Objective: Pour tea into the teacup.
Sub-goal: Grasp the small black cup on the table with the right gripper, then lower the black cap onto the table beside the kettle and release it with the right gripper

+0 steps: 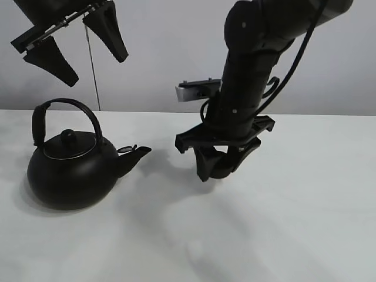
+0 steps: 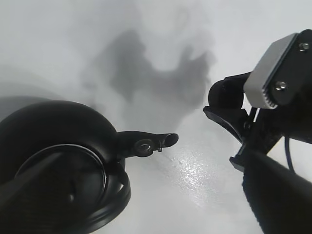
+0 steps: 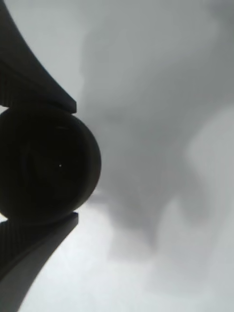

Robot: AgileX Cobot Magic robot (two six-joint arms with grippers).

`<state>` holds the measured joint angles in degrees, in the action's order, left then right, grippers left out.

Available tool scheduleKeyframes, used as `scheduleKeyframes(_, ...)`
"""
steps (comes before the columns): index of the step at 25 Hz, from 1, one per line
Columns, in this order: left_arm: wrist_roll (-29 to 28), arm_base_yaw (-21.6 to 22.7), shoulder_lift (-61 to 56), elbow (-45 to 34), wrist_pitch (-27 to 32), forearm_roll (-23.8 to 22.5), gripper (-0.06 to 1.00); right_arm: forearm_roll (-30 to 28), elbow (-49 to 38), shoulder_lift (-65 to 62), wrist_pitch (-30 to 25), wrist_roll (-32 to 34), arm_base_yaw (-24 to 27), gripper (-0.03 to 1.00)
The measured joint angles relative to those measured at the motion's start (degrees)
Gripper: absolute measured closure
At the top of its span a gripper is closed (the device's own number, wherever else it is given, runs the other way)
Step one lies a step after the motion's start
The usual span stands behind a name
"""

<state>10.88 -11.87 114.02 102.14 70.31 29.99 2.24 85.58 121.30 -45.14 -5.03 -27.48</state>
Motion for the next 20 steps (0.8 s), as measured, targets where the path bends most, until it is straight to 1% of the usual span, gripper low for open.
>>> scheduleKeyframes(3, 0.0, 0.0, 0.0, 0.0, 0.0, 0.0, 0.25, 1.0, 1.3, -1.0, -0.8, -1.5, -1.2, 0.58)
scheduleKeyframes(7, 0.0, 0.0, 0.0, 0.0, 0.0, 0.0, 0.25, 1.2, 1.5, -1.0, -1.2, -2.4, -4.6, 0.58)
scheduleKeyframes(11, 0.0, 0.0, 0.0, 0.0, 0.0, 0.0, 0.25, 1.0, 1.5, -0.4, 0.3, -2.5, -7.3, 0.58)
scheduleKeyframes(15, 0.0, 0.0, 0.0, 0.0, 0.0, 0.0, 0.25, 0.3, 1.5, 1.8, 1.7, -2.6, -7.7, 0.58)
scheduleKeyframes(20, 0.0, 0.0, 0.0, 0.0, 0.0, 0.0, 0.25, -0.5, 3.2, 4.4, 1.6, -2.5, -7.7, 0.58)
